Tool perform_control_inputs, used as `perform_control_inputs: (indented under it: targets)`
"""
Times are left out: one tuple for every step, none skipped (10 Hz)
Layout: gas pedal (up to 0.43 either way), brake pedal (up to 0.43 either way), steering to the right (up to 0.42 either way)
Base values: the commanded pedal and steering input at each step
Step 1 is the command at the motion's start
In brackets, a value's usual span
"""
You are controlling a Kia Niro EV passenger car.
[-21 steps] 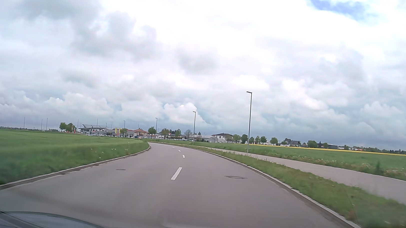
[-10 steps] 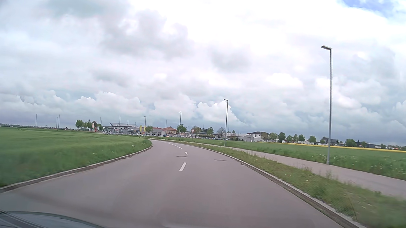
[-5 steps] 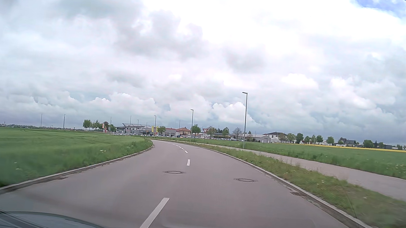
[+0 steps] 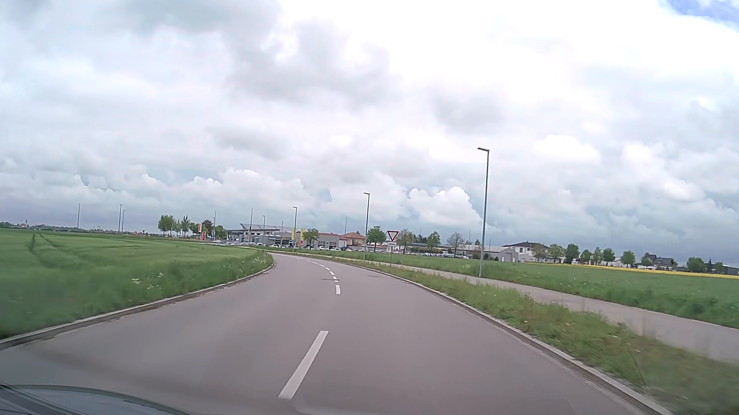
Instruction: Follow the waypoints while adhering to traffic rules and regulations
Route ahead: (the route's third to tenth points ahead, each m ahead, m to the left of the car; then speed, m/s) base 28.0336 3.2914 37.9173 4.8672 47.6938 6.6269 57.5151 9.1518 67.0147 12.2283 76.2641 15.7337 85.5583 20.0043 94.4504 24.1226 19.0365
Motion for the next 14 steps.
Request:
perform_control_inputs:
  targets:
    - [0.079,0.012,-0.027]
    - [0.079,0.012,-0.028]
    - [0.079,0.012,-0.028]
    - [0.079,0.012,-0.028]
    - [0.079,0.012,-0.028]
    - [0.079,0.012,-0.028]
    - [0.079,0.012,-0.028]
    - [0.079,0.012,-0.030]
    - [0.079,0.012,-0.030]
    - [0.079,0.012,-0.030]
    - [0.079,0.012,-0.030]
    - [0.079,0.006,-0.030]
    - [0.079,0.012,-0.030]
    - [0.079,0.012,-0.030]
